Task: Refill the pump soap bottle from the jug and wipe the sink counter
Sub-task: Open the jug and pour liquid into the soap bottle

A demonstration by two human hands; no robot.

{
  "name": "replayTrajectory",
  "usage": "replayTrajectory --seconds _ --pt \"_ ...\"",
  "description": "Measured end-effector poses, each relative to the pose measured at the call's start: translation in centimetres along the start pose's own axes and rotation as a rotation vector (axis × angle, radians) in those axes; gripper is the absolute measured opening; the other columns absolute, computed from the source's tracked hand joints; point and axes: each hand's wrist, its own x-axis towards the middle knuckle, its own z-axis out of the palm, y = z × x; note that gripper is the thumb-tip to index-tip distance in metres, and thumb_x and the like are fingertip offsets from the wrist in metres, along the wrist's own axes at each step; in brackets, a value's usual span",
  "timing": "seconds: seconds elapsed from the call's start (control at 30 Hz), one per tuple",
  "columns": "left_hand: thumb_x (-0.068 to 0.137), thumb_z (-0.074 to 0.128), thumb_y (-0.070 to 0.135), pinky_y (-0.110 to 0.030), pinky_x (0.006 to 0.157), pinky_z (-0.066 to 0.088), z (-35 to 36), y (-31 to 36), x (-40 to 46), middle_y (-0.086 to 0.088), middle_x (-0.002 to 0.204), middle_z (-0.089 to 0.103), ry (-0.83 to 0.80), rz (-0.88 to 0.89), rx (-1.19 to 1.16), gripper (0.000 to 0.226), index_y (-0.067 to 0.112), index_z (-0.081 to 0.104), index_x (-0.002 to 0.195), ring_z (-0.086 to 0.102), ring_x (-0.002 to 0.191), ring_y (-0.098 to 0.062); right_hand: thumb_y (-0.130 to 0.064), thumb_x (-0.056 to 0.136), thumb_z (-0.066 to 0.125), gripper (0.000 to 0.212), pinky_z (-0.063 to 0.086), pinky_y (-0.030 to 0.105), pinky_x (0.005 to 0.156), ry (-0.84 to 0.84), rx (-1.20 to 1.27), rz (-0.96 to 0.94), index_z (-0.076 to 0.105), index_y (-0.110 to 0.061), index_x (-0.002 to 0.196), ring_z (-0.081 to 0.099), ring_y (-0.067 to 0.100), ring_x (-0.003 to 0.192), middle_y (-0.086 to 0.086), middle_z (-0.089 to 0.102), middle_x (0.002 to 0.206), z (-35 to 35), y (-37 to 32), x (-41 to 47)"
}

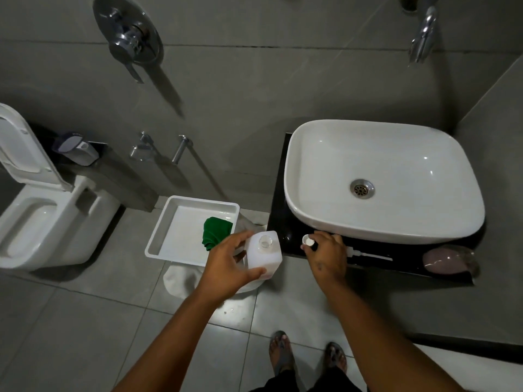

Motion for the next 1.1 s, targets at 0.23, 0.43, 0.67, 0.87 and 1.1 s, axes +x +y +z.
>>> replayTrajectory --seconds 0.23,0.43,0.67,0.87,1.1 --pt "0.058 0.098 0.026 -0.003 0.081 0.049 1.8 1.2 1.3 0.046 0.115 0.056 -0.075 0.049 -0.024 0.082 0.071 0.053 0.11 0.052 0.108 0.026 -0.017 0.073 0.085 0.018 0.05 0.029 0.079 0.372 0.386 0.33 0.072 -0.012 0.085 0.064 0.024 0.085 0.005 0.068 0.089 -5.6 4.7 -2.2" --pt "0.055 0.098 0.029 -0.012 0.087 0.051 4.6 3.0 2.8 0.028 0.122 0.061 -0.133 0.148 -0.031 0.085 0.071 0.054 0.114 0.059 0.109 0.015 -0.015 0.063 0.091 0.052 0.045 0.047 0.098 0.73 0.396 0.776 0.06 0.004 0.1 0.056 0.043 0.108 0.027 0.059 0.113 -13.8 11.6 -2.4" --pt "0.053 0.1 0.022 -0.008 0.079 0.053 7.1 5.0 3.5 0.028 0.112 0.069 -0.155 0.222 -0.016 0.083 0.064 0.06 0.113 0.068 0.102 0.005 -0.021 0.063 0.092 0.078 0.045 0.043 0.101 0.537 0.371 0.712 0.055 0.003 0.128 0.056 0.036 0.119 0.022 0.058 0.13 -18.4 12.5 -1.1" --pt "0.052 0.1 0.017 -0.004 0.076 0.051 8.0 7.7 2.9 0.029 0.106 0.07 -0.095 0.256 -0.007 0.081 0.053 0.061 0.112 0.067 0.098 0.008 -0.007 0.067 0.089 0.067 0.036 0.0 0.071 0.53 0.499 0.616 0.058 -0.001 0.126 0.061 0.029 0.104 0.018 0.063 0.122 -18.8 13.4 -1.6" --pt "0.055 0.101 0.022 -0.017 0.094 0.052 7.4 13.0 3.4 0.025 0.125 0.061 -0.013 0.452 0.037 0.08 0.032 0.066 0.127 0.061 0.113 0.005 -0.019 0.054 0.09 0.08 0.055 0.028 0.088 0.338 0.614 0.309 0.057 -0.042 0.123 0.057 0.006 0.116 -0.006 0.056 0.13 -18.8 12.6 -4.1"
